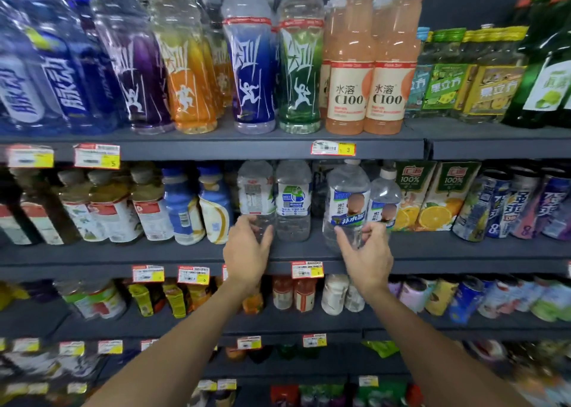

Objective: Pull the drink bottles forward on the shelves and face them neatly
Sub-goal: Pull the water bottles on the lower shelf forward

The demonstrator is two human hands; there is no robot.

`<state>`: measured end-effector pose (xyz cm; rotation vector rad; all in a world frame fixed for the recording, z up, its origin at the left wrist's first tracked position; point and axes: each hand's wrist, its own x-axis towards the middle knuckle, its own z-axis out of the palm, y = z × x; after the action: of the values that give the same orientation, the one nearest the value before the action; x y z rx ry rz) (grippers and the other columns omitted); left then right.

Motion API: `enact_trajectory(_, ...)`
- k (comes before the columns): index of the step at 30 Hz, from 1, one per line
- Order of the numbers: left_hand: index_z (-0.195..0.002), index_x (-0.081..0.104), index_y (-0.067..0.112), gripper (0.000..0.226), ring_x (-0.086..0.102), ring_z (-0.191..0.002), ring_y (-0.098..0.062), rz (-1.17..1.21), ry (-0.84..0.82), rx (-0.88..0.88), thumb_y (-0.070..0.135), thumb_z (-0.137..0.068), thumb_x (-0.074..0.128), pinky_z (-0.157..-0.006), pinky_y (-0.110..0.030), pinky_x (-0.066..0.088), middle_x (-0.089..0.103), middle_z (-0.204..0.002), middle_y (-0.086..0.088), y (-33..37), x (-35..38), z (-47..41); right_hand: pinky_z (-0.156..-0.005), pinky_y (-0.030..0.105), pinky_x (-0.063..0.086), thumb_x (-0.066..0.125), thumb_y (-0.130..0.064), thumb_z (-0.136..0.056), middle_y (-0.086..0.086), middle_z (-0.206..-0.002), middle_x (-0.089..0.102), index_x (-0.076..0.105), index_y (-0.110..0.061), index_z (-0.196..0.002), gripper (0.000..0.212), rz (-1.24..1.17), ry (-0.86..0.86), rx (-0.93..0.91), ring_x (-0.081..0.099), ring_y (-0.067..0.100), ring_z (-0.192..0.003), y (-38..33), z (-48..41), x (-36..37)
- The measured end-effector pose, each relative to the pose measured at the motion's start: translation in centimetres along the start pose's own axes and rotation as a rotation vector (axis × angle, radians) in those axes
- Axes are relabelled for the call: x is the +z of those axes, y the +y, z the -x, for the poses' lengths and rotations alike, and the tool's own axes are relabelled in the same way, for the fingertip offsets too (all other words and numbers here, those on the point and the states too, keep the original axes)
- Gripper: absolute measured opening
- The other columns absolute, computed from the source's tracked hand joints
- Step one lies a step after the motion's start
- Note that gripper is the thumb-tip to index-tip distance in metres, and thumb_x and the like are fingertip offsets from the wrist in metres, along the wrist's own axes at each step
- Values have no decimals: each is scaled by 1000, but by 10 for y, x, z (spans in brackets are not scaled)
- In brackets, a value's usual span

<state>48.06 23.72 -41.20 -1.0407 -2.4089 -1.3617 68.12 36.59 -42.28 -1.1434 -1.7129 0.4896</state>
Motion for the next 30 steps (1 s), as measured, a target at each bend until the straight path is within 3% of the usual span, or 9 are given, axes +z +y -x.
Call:
enact_trajectory(5,-126,43,26,54,58,-80,-10,35,24,-133,54,-87,66,-69,-31,41,48,-83,23,-13,-3,-9,-66,34,45,66,-66,-82,-14,-78,52,43,-35,-96,41,-28,71,50,54,6,-71,-35,27,36)
enact_trajectory(8,-134,37,23,64,66,-90,-19,0,0,-143,57,-87,63,-73,-37,46,60,-91,16,-15,0,-12,-70,33,51,61,-67,-84,-18,-66,57,54,-36,-107,39,13,50,29,53,-6,-65,-47,39,53)
enact_trajectory(11,-142,33,19,74,69,-98,-27,-76,-33,-169,62,-88,60,-78,-41,50,72,-103,-1,-13,2,-16,-74,33,51,58,-70,-84,-19,-60,60,58,-27,-126,60,75,9,27,57,-2,-65,-60,44,65)
enact_trajectory(13,-145,32,14,81,70,-98,-28,-135,-50,-174,65,-88,58,-77,-41,51,74,-100,-5,-11,2,-19,-77,35,51,57,-73,-83,-17,-63,65,57,-18,-133,74,127,-48,52,68,9,-78,-69,41,71)
enact_trajectory(17,-145,33,11,87,70,-96,-29,-177,-79,-193,69,-85,57,-74,-38,51,73,-100,-6,-4,1,-27,-80,37,50,57,-77,-79,-6,-82,74,32,-10,-151,101,282,-212,122,69,23,-99,-85,24,80)
enact_trajectory(20,-142,37,9,88,71,-91,-28,-196,-67,-194,70,-83,59,-65,-33,44,73,-97,-6,1,2,-30,-75,36,48,58,-80,-76,9,-104,73,32,-7,-147,105,366,-237,156,69,30,-101,-93,17,87)
enact_trajectory(25,-140,38,5,93,71,-88,-30,-258,-38,-230,73,-81,59,-62,-31,39,72,-96,-8,11,7,-33,-65,34,39,58,-84,-73,11,-101,72,42,-7,-130,96,418,-264,189,70,31,-95,-95,12,92)
enact_trajectory(30,-132,40,6,86,70,-88,-31,-282,-51,-220,73,-81,60,-61,-33,44,72,-95,-9,9,10,-35,-69,35,44,61,-81,-73,9,-99,72,45,-10,-120,86,417,-254,169,71,30,-94,-91,13,87)
